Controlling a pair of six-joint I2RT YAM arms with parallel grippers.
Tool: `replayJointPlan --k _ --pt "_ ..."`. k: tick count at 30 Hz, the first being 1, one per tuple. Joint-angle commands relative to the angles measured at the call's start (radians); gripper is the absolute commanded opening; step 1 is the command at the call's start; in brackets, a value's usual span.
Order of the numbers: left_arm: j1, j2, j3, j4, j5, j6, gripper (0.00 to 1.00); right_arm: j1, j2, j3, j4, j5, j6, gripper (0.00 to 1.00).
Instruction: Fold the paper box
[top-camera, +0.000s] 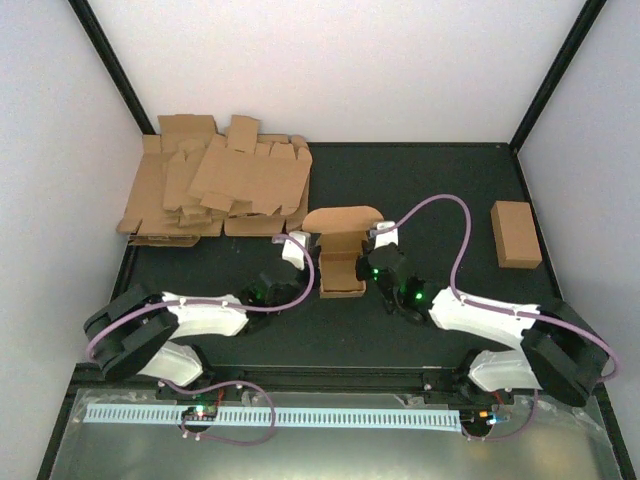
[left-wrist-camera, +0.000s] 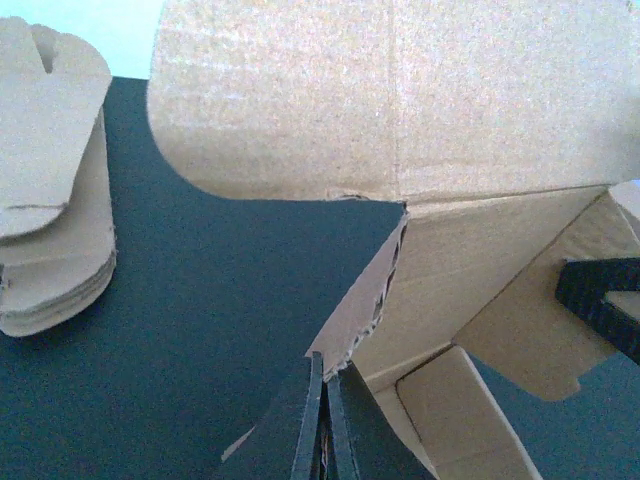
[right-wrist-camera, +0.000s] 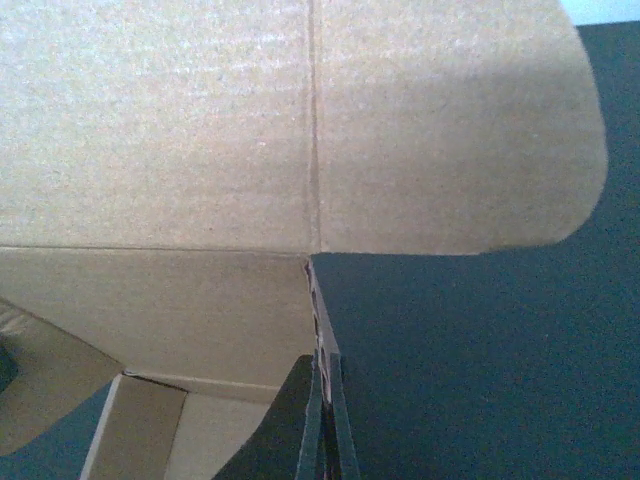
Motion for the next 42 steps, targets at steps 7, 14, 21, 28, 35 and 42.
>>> replayJointPlan --k 7,14,21,28,35,42 --pt "-0.037 0.080 -0.002 0.166 -0.062 -0.082 0.01 0.006 0.076 -0.031 0.188 0.065 0.065 0.02" --pt "-0.095 0.121 0.041 0.087 -0.140 -0.112 0.04 0.024 0.092 -0.047 0.206 0.034 0.070 0.03" --pt "-0.098 0.123 0.073 0.011 -0.147 -0.209 0.06 0.030 0.080 -0.108 0.235 -0.008 0.054 0.05" --pt "-0.109 0.167 0.107 -0.022 -0.154 -0.276 0.07 0.030 0.055 -0.154 0.257 -0.026 0.038 0.07" --pt "-0.114 0.202 0.156 -0.026 -0.177 -0.252 0.06 0.029 0.097 -0.114 0.257 -0.014 0.023 0.07" --pt "-0.114 0.233 0.150 -0.019 -0.179 -0.252 0.04 0.030 0.135 -0.099 0.253 -0.005 0.025 0.06"
